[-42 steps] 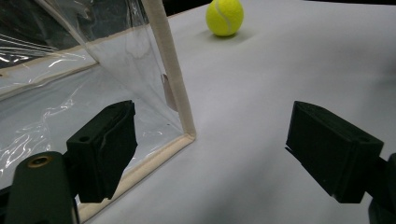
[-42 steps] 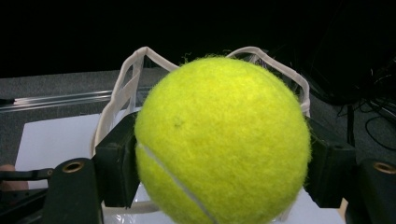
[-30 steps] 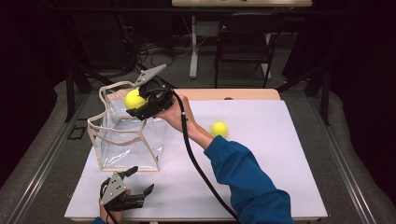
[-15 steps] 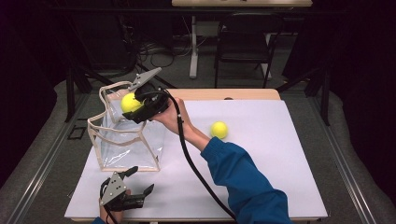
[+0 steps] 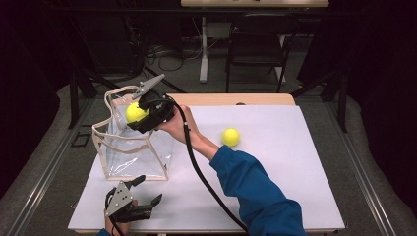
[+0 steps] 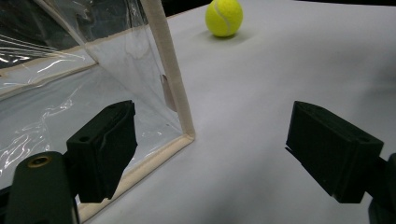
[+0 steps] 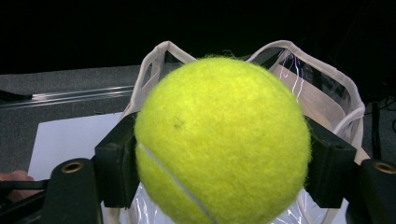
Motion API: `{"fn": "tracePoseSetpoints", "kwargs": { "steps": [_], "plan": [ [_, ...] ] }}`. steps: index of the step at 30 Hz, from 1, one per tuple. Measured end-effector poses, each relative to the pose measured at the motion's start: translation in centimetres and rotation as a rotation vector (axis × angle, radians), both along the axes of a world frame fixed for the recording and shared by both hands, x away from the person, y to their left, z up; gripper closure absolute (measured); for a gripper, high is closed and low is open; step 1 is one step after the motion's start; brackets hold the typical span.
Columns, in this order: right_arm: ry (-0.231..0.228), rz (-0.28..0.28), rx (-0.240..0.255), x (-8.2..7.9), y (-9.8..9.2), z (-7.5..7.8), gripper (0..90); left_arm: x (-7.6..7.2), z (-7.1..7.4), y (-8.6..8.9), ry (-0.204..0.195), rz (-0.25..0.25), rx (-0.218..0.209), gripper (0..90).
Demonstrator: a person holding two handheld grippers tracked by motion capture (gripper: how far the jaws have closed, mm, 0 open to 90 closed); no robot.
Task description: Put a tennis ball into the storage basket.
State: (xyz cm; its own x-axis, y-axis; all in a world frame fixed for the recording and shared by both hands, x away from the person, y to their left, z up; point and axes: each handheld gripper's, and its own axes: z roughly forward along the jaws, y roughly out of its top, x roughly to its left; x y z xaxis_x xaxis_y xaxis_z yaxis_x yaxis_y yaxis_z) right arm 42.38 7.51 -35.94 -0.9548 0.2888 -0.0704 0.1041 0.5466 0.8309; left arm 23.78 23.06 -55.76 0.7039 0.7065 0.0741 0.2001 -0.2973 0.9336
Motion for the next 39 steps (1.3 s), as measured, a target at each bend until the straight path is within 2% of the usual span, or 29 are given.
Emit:
{"fn": "tracePoseSetpoints", "kwargs": {
  "steps": [10, 12, 17, 19, 21, 28, 39],
  "plan": [
    [0.026, 0.007, -0.020, 0.2, 0.2, -0.6, 24.9, 0.0, 0.0, 0.0, 0.001, -0.001, 0.000, 16.1],
    [0.032, 0.009, -0.023, 0.3, 0.2, -0.7, 22.3, 0.0, 0.0, 0.0, 0.001, -0.001, 0.000, 16.1],
    [0.037, 0.026, 0.007, 0.3, -0.4, -0.2, 14.8, 0.0, 0.0, 0.0, 0.002, -0.002, 0.000, 16.1],
    [0.037, 0.024, 0.012, 0.4, -0.8, -0.1, 12.7, 0.0, 0.0, 0.0, 0.002, -0.002, -0.001, 16.1],
    [0.037, 0.018, 0.035, 0.3, -1.6, 0.2, 6.2, 0.0, 0.0, 0.0, 0.003, -0.003, -0.001, 16.1],
    [0.032, 0.018, 0.061, 0.2, -3.3, 0.7, 0.5, 0.0, 0.0, 0.0, 0.002, -0.003, 0.001, 16.1],
    [0.024, -0.001, 0.032, -0.6, -6.2, 0.1, 0.0, 0.0, 0.0, -0.1, 0.005, -0.003, 0.007, 16.1]
  ]
}}
